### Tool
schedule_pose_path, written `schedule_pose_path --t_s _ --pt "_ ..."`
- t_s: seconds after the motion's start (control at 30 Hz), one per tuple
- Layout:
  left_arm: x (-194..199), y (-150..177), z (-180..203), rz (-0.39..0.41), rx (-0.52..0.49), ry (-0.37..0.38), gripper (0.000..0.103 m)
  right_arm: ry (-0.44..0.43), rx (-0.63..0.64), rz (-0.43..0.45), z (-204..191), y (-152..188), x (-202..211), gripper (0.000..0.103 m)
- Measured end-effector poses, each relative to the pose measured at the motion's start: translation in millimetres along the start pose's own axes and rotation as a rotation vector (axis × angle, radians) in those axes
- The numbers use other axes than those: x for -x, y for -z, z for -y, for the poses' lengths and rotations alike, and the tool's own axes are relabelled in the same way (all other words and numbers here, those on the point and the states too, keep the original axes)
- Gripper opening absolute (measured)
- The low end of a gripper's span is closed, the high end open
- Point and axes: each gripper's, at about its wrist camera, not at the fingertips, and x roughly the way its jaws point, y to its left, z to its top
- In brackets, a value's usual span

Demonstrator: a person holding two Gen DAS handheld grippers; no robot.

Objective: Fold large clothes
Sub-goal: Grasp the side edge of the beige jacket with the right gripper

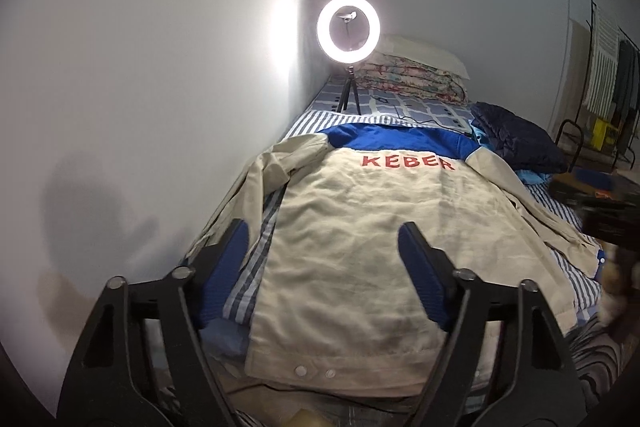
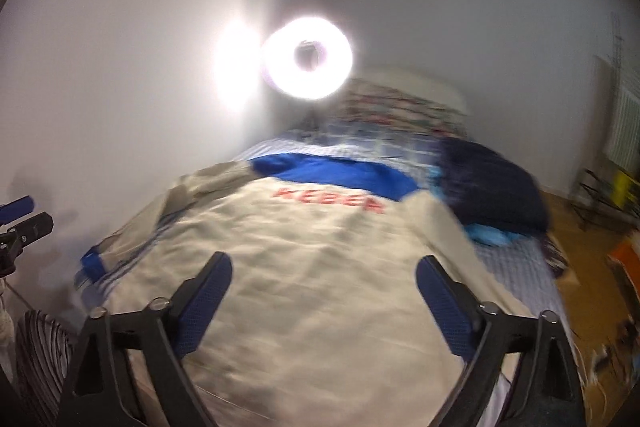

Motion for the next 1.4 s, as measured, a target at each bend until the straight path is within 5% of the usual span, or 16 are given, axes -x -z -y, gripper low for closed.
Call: schedule_pose_path --t_s 0.2,0.37,0.57,0.83,1.07,1.4 --pt "28.4 16.7 -29.7 -0.006 0.033 -0.015 0.061 -0.231 0.1 -0.019 -73.1 -15.1 -55.5 0.074" --pt "41.3 34.8 -45.3 -0.033 0.03 -0.056 0.053 -0.461 0.118 -0.129 -143.0 -11.9 -114.4 0.068" --pt "33.1 46.4 -67.4 -0.069 0.072 -0.079 0.043 -0.533 0.135 -0.257 -209.1 -0.9 -178.9 0.068" --pt "16.0 51.8 -86.9 -0.086 0.101 -0.108 0.036 -0.625 -0.076 -0.454 -244.3 10.0 -268.3 0.058" --pt "-0.6 50.2 -102.2 -0.083 0.116 -0.147 0.027 -0.676 -0.146 -0.547 -265.9 17.4 -301.1 0.002" --pt "-10.7 47.4 -111.4 -0.057 0.081 -0.209 0.025 -0.709 -0.207 -0.43 -199.6 10.3 -240.7 0.0"
